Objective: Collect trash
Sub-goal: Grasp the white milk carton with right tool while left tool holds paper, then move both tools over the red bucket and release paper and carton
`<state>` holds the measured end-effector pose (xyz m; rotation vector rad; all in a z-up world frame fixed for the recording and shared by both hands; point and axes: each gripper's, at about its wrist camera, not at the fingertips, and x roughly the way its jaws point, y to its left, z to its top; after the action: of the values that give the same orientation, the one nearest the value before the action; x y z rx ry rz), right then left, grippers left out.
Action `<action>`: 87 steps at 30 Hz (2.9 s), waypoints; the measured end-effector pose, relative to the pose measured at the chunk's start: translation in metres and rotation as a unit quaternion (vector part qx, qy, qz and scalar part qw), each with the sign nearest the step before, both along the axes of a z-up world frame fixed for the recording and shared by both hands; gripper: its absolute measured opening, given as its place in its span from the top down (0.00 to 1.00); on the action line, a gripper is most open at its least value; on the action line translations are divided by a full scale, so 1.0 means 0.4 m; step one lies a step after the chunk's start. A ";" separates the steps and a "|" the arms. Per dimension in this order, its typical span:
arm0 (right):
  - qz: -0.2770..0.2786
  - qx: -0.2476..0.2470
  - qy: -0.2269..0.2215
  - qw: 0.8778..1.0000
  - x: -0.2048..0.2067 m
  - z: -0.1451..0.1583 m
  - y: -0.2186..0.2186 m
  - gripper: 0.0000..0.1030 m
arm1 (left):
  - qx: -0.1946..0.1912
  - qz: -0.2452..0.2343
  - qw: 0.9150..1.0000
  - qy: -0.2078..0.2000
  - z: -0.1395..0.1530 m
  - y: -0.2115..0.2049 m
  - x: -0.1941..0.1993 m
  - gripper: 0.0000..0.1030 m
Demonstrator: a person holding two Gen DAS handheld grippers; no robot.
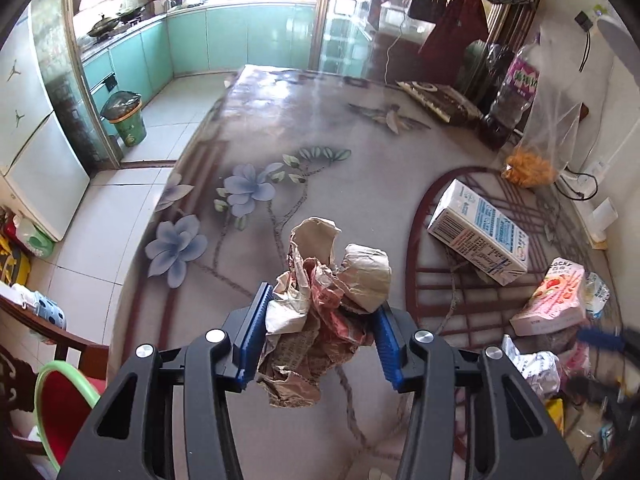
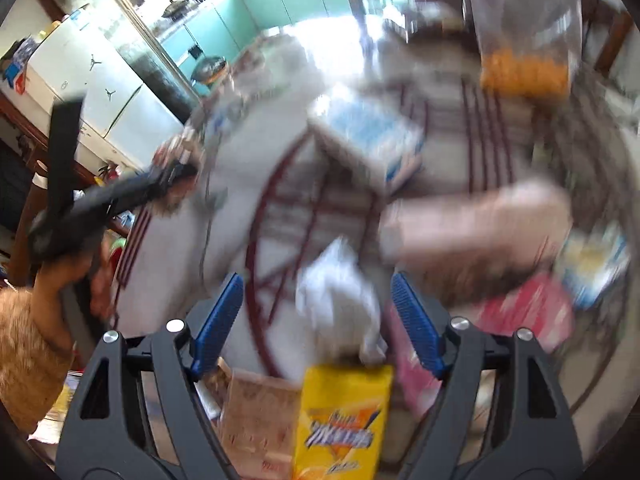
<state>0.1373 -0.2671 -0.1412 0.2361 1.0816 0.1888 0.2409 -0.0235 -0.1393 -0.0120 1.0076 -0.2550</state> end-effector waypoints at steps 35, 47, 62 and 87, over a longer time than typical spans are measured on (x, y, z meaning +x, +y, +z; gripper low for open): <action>0.053 0.018 0.010 0.998 0.044 0.042 0.127 0.50 | -0.029 0.082 0.996 -0.029 0.098 0.221 -0.267 0.56; 0.076 0.052 0.006 0.996 -0.076 0.086 0.261 0.50 | -0.025 0.113 0.993 -0.039 0.108 0.336 -0.387 0.56; 0.098 0.046 0.008 0.994 -0.127 0.111 0.477 0.50 | -0.028 0.153 0.987 -0.031 0.087 0.565 -0.452 0.56; 0.139 0.034 0.075 0.987 -0.107 -0.014 0.935 0.50 | -0.027 0.164 0.985 0.049 -0.049 0.912 -0.398 0.55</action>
<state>0.0947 0.1069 -0.1470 0.1611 1.2579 0.4638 0.0816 0.3412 -0.1587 -0.2390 1.0785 0.0196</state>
